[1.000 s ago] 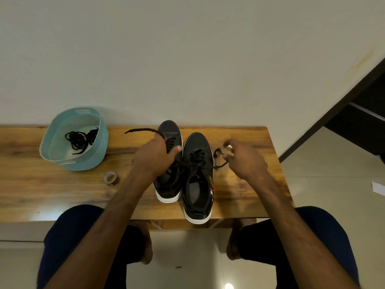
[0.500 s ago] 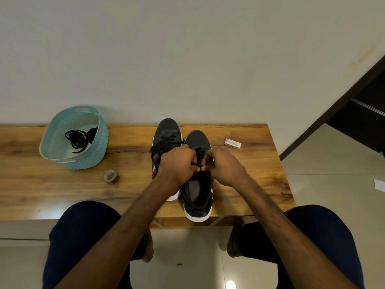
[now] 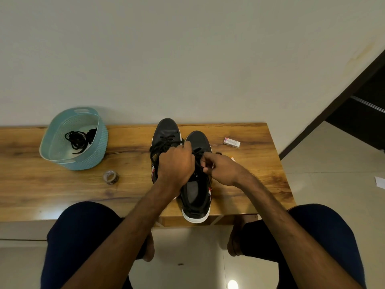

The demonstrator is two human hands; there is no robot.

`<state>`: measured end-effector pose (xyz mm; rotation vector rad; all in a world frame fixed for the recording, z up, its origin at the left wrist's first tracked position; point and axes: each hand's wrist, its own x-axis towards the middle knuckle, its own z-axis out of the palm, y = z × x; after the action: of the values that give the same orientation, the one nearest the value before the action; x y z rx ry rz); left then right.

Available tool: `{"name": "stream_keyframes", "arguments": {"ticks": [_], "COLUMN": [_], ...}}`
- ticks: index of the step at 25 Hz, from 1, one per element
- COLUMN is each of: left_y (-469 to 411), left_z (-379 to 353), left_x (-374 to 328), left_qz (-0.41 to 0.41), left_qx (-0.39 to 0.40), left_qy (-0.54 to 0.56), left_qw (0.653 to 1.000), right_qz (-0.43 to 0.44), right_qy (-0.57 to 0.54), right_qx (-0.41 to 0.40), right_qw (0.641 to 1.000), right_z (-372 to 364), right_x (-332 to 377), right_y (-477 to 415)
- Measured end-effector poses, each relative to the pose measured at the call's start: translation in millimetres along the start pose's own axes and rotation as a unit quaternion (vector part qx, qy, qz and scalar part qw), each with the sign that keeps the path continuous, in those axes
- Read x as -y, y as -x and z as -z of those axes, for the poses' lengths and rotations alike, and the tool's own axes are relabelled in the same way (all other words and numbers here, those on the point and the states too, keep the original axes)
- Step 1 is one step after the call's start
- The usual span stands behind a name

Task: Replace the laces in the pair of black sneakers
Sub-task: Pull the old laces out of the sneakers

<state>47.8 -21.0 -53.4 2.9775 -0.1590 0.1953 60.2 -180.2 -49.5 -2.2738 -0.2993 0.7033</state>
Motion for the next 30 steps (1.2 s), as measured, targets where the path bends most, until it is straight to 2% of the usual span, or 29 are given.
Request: {"name": "stream_keyframes", "arguments": {"ticks": [3,4,5,7,8,10,13,14,15,16,17,18,19,20,21,22,24,26,30], "left_y": [-9,-12,-15,-22,-24,-24,-23,-23,-22,-21,-20,-18,-16,-13,-10,-8,-5,-4,-2], "left_z": [11,14,18,27,33,45,64,69,72,74,74,73,70,66,62,60,55,51,50], "left_x": [15,21,27,35,38,46,64,71,79,86,93,100,106,110,111,109,100,90,81], "left_qz": [0.076,0.111,0.148,0.223,0.257,0.309,0.329,0.335,0.343,0.35,0.346,0.332,0.31,0.287,0.263,0.236,0.175,0.116,0.047], "left_qx": [-0.042,-0.037,-0.031,-0.025,-0.022,-0.018,-0.061,-0.087,-0.112,-0.138,-0.161,-0.172,-0.166,-0.14,-0.103,-0.06,0.029,0.084,0.08], "left_qy": [0.069,0.139,0.242,0.464,0.539,0.621,0.69,0.697,0.691,0.674,0.641,0.585,0.502,0.398,0.29,0.205,0.131,0.102,0.083], "left_qw": [0.994,0.983,0.959,0.857,0.802,0.72,0.642,0.629,0.626,0.636,0.666,0.72,0.79,0.86,0.915,0.948,0.975,0.984,0.992], "right_qz": [-0.006,-0.021,-0.032,-0.044,-0.05,-0.065,-0.079,-0.078,-0.075,-0.072,-0.07,-0.063,-0.057,-0.058,-0.071,-0.092,-0.135,-0.139,-0.08], "right_qy": [-0.067,-0.086,-0.108,-0.175,-0.223,-0.321,-0.463,-0.505,-0.518,-0.476,-0.379,-0.247,-0.11,0.005,0.089,0.147,0.218,0.235,0.146], "right_qx": [0.087,0.102,0.099,0.032,-0.024,-0.132,-0.206,-0.214,-0.225,-0.249,-0.283,-0.318,-0.343,-0.349,-0.337,-0.318,-0.278,-0.244,-0.183], "right_qw": [0.994,0.991,0.989,0.983,0.973,0.936,0.858,0.832,0.822,0.84,0.878,0.913,0.931,0.935,0.934,0.932,0.926,0.931,0.969], "right_z": [9,14,18,28,33,42,52,54,54,52,49,46,44,43,42,42,37,30,28], "right_x": [0,2,3,7,8,4,-1,-2,-3,-4,-6,-11,-15,-20,-23,-27,-30,-27,-25], "right_y": [7,10,13,16,15,12,10,11,11,12,11,10,10,9,9,9,8,7,7]}}
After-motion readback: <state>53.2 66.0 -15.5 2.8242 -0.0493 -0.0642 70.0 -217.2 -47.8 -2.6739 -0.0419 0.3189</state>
